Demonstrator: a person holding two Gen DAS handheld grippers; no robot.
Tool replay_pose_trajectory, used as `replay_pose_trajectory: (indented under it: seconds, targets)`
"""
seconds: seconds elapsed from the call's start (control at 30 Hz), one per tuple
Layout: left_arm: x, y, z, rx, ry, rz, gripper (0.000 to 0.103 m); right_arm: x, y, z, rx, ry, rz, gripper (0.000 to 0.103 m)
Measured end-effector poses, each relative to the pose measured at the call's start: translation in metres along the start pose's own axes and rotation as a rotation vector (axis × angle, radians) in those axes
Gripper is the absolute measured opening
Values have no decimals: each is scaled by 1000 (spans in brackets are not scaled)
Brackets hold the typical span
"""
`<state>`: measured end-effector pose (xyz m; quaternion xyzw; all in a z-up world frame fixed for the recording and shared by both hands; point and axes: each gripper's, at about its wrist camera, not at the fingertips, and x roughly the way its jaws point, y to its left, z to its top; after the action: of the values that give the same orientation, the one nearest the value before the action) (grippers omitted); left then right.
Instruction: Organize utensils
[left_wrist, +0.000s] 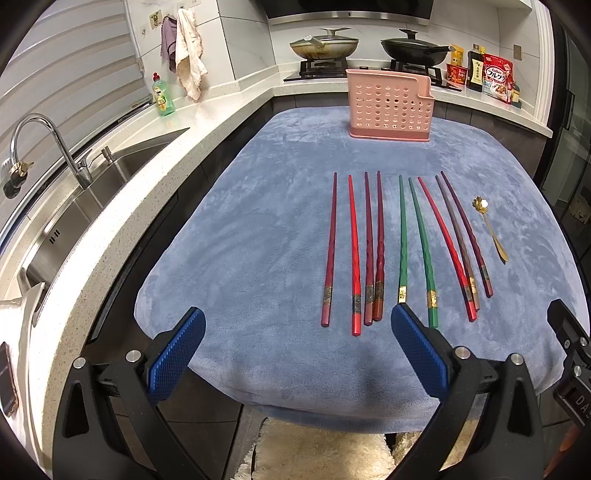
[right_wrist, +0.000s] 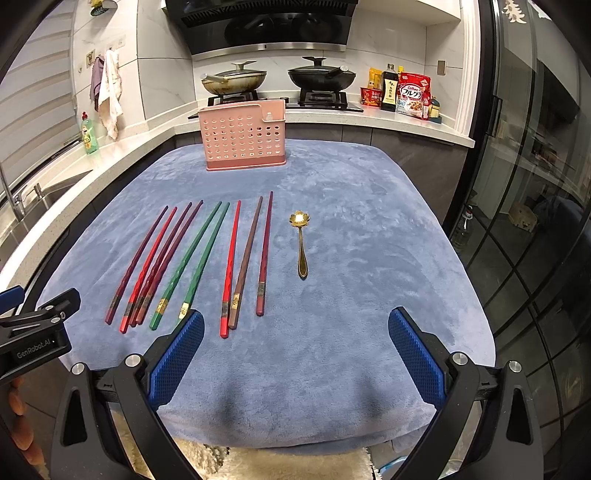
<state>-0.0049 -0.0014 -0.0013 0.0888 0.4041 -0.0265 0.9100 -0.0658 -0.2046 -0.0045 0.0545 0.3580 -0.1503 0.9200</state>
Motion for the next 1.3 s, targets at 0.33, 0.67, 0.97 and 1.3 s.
replay_pose_trajectory:
  seconds: [0.33, 0.67, 0.97, 1.3]
  targets:
    - [0, 0, 0, 3, -2, -1, 96, 0, 0, 0, 2, 0, 1, 96]
    - [14, 8, 1, -26, 40, -23, 96, 6, 0, 0, 12, 12, 5, 96]
    - [59, 21, 2, -60, 95, -49, 96, 25, -2, 4, 5, 25, 12, 96]
    - [100, 18, -7, -43, 185, -110, 68, 54, -7, 10, 25, 56, 27, 91]
